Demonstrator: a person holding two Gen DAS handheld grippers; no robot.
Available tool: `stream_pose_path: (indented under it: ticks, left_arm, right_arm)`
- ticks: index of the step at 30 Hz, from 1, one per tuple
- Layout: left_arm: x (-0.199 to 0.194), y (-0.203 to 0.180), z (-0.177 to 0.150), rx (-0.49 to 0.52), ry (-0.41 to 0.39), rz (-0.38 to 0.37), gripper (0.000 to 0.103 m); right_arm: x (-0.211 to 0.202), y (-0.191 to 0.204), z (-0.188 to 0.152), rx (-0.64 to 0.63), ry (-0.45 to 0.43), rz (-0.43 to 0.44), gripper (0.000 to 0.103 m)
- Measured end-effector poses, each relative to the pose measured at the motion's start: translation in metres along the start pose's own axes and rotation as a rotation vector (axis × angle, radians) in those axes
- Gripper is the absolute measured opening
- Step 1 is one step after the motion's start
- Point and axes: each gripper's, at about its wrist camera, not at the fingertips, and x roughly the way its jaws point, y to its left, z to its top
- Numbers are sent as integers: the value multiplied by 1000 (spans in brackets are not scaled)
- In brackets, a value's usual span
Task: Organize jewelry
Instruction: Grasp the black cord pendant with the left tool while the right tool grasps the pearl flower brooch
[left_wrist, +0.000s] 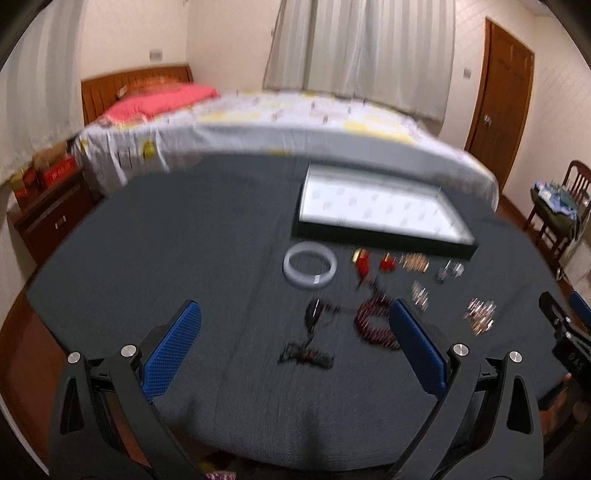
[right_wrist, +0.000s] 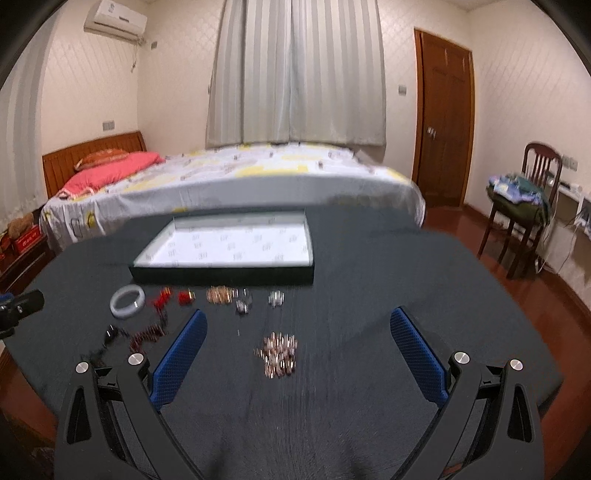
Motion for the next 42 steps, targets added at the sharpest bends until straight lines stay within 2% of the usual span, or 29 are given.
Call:
stream_pose_path:
  ticks: [2,3,4,6,12,18,25,27,28,29,42]
  left_arm:
    - [18,6,-9,-22,49,-9,95]
    - [26,7,-12,-28,68,-13,92]
    - [31,7,-13,-29,82,-16,84]
    - [46,7,-15,-29,116,-26,79]
    - [85,-3,-11,14,160,-17,72]
    - [117,-1,-7,11,211,-31,51]
    - [124,-8,-8,87,186,-2,40]
    - [124,-9,-7,94,183,-15,29]
    - [124,-10,-7,91,183,-31,20]
    - [124,-9,-6,84,184,-46,17]
    - [116,-8,-3,82,142,-45,17]
  right_arm:
    - [11,-1,-9,6,30,7,97]
    - [17,-1,-13,6,50,10,97]
    - [22,0,-16,4,61,10,97]
    - [31,1,-21,1,87,14,97]
    - [49,3,-27,-2,125,26,97]
    - [67,3,-27,2,161,38,96]
    - [79,7,-26,-6,187,54,96]
    - [82,9,-25,-11,190,59,96]
    - [82,9,-25,-13,190,59,96]
    - [83,9,-24,-15,190,60,96]
    - [102,2,-18,-12,215,23,96]
